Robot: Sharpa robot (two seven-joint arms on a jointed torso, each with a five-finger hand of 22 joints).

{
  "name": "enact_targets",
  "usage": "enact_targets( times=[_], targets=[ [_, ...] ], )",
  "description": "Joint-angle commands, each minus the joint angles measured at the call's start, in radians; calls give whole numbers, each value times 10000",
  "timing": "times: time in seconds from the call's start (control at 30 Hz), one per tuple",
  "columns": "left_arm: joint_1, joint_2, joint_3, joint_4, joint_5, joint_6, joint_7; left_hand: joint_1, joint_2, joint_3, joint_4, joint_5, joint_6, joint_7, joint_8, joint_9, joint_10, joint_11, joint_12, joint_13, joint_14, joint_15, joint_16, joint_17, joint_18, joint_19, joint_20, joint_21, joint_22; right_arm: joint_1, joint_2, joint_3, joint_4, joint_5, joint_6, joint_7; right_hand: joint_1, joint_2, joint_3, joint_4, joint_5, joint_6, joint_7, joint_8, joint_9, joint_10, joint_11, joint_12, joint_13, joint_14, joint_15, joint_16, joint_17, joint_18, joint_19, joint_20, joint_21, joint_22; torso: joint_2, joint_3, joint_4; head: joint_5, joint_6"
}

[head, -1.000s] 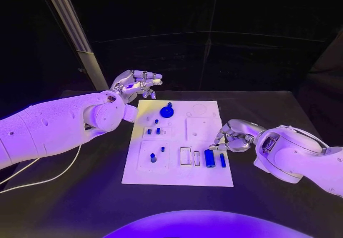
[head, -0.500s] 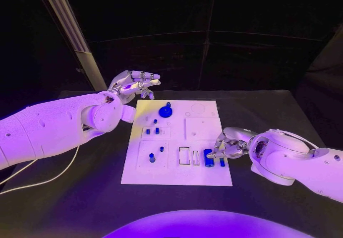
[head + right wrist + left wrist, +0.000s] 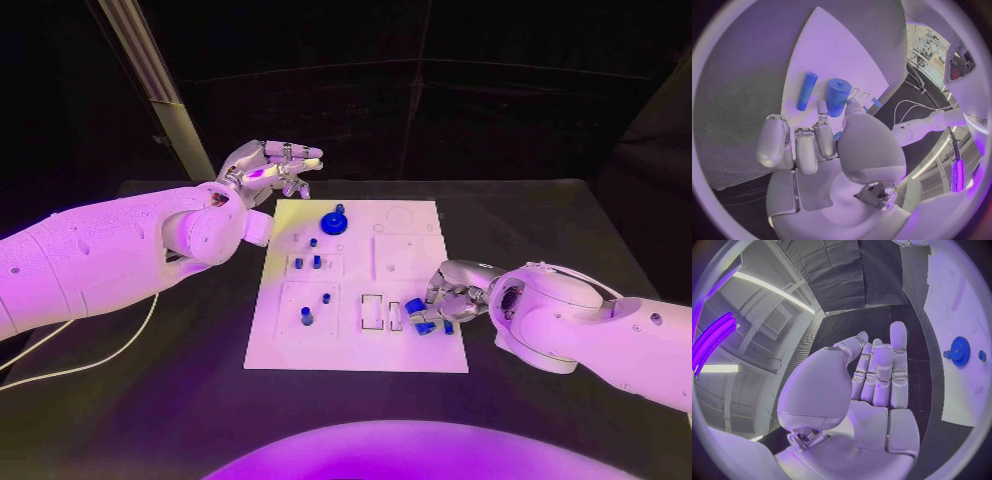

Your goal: Assemble the parts on the task board

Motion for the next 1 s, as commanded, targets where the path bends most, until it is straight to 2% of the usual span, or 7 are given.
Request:
enact_targets(
  times=[0.03,0.07,0.23,0.33,0.47,0.77,1.0],
  targets=[
    [15,-4,1,14,33,130,29,-1,33,6,-54,60,-80,7,51,14,-43,-11,52,-4,-57,-2,-32,-10,65,-49,32,-52,-16,-105,66,-84,-77,-310,211,-387,200,97,-16,-68,3,-64,-6,-14,26,82,-19,74,368,810,-35,63,1424,-129,57,-10,86,41,2,2,-5,1,-2],
    [15,-4,0,14,33,130,29,-1,33,6,-54,60,-80,7,51,14,-43,-11,52,-4,-57,-2,-32,-10,65,-49,32,-52,-16,-109,84,-84,-86,-356,151,-444,292,128,-20,-92,52,-69,-6,12,47,90,-25,92,399,810,-36,68,1436,-131,58,-11,95,54,4,3,-4,-1,1],
    [15,-4,-3,13,33,133,28,-1,33,6,-54,60,-80,7,51,14,-43,-11,52,-4,-57,-2,-32,-10,65,-49,32,-52,-16,-122,85,-84,-82,-488,-291,-658,881,406,118,-358,931,37,-47,158,169,131,-59,156,516,817,-67,96,1500,-141,76,-34,144,139,-7,0,3,-10,-12],
    [15,-6,-6,11,33,135,29,-1,33,6,-54,60,-80,7,51,14,-43,-11,52,-4,-57,-2,-32,-10,65,-49,32,-52,-16,-125,-12,-83,25,-358,-757,-678,1262,652,301,-553,1507,164,-104,238,263,182,-114,219,614,826,-108,118,1551,-150,98,-65,182,209,-9,2,-6,-7,-14],
    [15,-7,-9,8,33,136,26,-24,30,-14,-48,61,-93,8,75,16,-60,-8,83,-4,-59,3,-22,-11,64,-48,36,-59,-24,-125,-218,-80,303,168,-1382,-571,1416,779,407,-622,2179,235,-154,261,353,255,-162,305,741,840,-150,151,1628,-168,133,-106,236,313,-7,0,-6,-18,-22],
    [15,21,-18,-6,33,140,24,-24,30,-14,-48,61,-93,8,75,16,-60,-8,83,-4,-59,3,-22,-11,64,-48,36,-59,-24,-118,-470,-71,853,1087,-2456,-163,1257,756,350,-501,2510,331,-193,292,474,334,-197,397,875,848,-180,171,1673,-193,181,-139,306,450,-1,-4,13,-36,21],
    [15,24,-22,0,33,137,25,-24,30,-14,-48,61,-93,8,75,16,-60,-8,83,-4,-59,3,-22,-11,64,-48,36,-59,-24,-114,-146,-69,852,1597,-2406,-68,1094,741,278,-372,2533,345,-199,282,528,341,-201,385,882,847,-186,169,1672,-195,185,-147,315,466,7,-7,-3,20,3]
  ],
)
